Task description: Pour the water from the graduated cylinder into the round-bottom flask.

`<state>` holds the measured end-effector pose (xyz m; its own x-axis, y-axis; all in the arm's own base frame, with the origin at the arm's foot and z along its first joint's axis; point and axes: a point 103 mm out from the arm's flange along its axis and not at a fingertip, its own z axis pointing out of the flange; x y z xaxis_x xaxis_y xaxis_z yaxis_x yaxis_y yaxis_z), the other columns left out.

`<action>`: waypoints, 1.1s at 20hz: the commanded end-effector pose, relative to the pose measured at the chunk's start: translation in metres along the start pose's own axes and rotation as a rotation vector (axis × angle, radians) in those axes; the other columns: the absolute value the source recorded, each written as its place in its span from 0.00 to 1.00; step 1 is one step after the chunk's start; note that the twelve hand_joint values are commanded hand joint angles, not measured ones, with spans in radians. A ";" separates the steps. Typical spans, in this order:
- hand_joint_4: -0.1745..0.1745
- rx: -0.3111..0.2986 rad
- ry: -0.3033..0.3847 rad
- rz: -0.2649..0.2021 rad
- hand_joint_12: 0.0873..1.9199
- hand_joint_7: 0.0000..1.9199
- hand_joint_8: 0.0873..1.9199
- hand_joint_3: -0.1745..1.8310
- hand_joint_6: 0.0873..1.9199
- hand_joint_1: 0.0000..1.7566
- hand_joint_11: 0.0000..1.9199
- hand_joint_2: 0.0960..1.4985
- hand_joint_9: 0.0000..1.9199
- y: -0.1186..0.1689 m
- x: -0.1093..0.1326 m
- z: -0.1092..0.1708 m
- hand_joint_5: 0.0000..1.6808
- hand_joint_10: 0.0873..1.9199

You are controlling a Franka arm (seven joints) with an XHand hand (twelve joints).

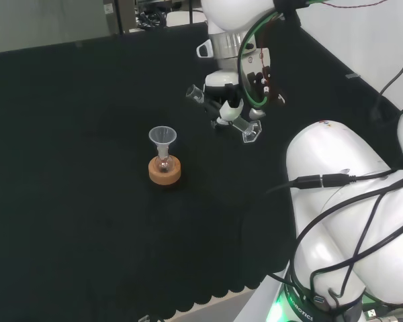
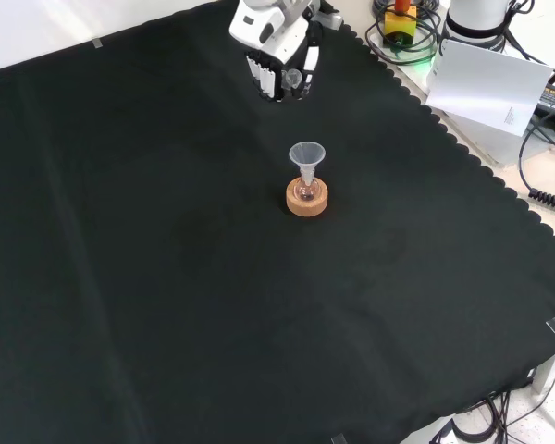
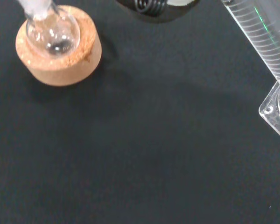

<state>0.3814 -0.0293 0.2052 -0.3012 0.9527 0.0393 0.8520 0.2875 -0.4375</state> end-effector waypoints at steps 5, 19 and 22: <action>0.00 0.108 -0.061 0.009 0.38 0.58 0.40 0.09 0.42 0.73 0.65 0.69 0.80 0.000 0.010 0.007 0.64 0.00; 0.00 0.257 -0.152 0.065 0.38 0.58 0.41 0.09 0.42 0.73 0.65 0.69 0.80 0.013 0.023 0.008 0.63 0.00; 0.00 0.299 -0.172 0.074 0.38 0.58 0.41 0.09 0.42 0.73 0.65 0.69 0.80 0.016 0.025 0.008 0.63 0.00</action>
<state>0.3803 -0.0013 0.1927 -0.3481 0.9332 -0.0893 0.7535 0.2218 -0.6189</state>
